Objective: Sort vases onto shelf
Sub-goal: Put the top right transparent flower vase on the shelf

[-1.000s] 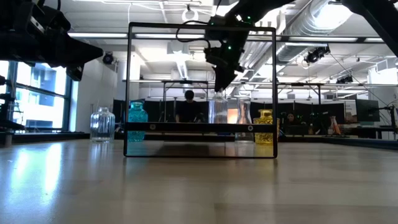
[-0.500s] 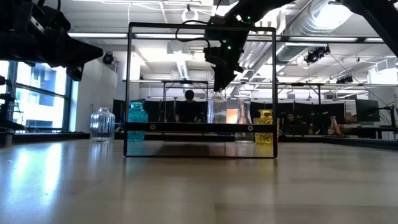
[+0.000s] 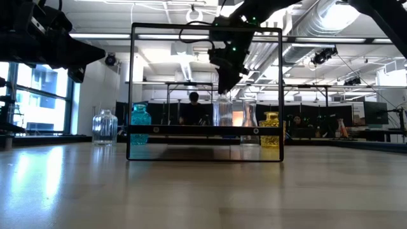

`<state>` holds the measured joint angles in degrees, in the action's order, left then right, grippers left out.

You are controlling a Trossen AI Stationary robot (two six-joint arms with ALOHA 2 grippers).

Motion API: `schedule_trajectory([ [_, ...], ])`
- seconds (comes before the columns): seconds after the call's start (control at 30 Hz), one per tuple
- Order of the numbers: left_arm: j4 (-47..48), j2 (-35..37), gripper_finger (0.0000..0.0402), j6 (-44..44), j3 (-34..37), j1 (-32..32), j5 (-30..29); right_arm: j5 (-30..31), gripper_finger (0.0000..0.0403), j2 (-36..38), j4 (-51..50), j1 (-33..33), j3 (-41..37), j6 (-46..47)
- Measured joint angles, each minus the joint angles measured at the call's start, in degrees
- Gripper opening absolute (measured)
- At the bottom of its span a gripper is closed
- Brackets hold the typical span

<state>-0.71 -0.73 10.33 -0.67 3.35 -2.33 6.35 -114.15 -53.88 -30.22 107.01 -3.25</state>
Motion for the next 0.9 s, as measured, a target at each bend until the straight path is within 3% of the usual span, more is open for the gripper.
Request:
schedule_trajectory([
  [0.17, 0.00, -0.02, 0.0001, 0.00, -0.02, 0.00, -0.02, 0.40, 0.0158, -0.07, 0.37, 0.00, -0.03, -0.01],
  [0.9, 0.00, -0.02, 0.0001, 0.00, 0.00, 0.00, 0.00, 2.24, 0.0163, 0.02, 2.66, 1.18, 0.81, -2.70],
])
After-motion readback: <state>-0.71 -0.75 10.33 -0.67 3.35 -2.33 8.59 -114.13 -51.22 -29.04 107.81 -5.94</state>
